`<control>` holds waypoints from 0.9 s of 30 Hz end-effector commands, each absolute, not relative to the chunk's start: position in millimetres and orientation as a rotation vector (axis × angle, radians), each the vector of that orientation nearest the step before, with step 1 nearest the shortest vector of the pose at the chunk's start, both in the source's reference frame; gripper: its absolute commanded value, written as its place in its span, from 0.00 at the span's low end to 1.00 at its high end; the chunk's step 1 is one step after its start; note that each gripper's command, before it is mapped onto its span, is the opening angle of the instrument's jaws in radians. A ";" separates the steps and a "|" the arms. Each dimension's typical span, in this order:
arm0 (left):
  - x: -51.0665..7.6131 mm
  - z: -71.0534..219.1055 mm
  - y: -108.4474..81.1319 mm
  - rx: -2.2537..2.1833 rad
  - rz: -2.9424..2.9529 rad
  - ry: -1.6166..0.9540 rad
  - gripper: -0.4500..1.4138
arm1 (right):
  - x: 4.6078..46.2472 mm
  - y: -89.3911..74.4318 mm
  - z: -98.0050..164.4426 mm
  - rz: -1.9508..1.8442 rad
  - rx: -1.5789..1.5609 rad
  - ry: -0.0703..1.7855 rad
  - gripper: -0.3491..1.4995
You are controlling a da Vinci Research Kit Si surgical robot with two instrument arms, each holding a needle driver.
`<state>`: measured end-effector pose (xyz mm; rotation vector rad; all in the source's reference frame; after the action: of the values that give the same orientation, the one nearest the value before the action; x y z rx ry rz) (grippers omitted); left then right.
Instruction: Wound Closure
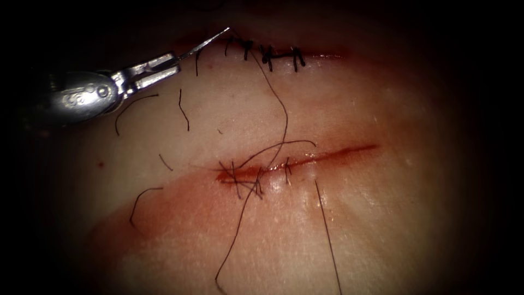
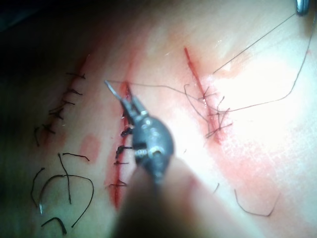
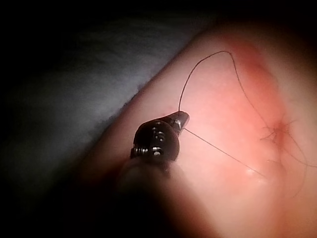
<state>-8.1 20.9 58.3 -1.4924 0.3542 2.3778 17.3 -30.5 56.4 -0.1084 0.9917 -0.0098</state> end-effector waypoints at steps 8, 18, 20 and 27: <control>-8.6 58.9 20.9 -1.494 2.378 0.354 0.00 | 17.9 -34.2 54.2 -0.062 -0.031 0.977 0.00; -8.1 58.7 20.7 -1.497 2.379 0.351 0.00 | 17.8 -32.6 53.7 0.074 -0.134 1.025 0.99; -7.1 58.7 19.8 -1.505 2.386 0.352 0.00 | 16.8 -32.3 53.3 0.071 -0.115 1.019 0.99; -3.1 62.8 12.0 -1.400 2.484 0.317 0.00 | 12.5 -31.0 50.5 0.045 -0.051 1.001 0.99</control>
<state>-1.9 11.5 62.5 -1.3856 0.3163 2.4932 12.2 -30.1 50.1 -0.0546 1.0040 0.0443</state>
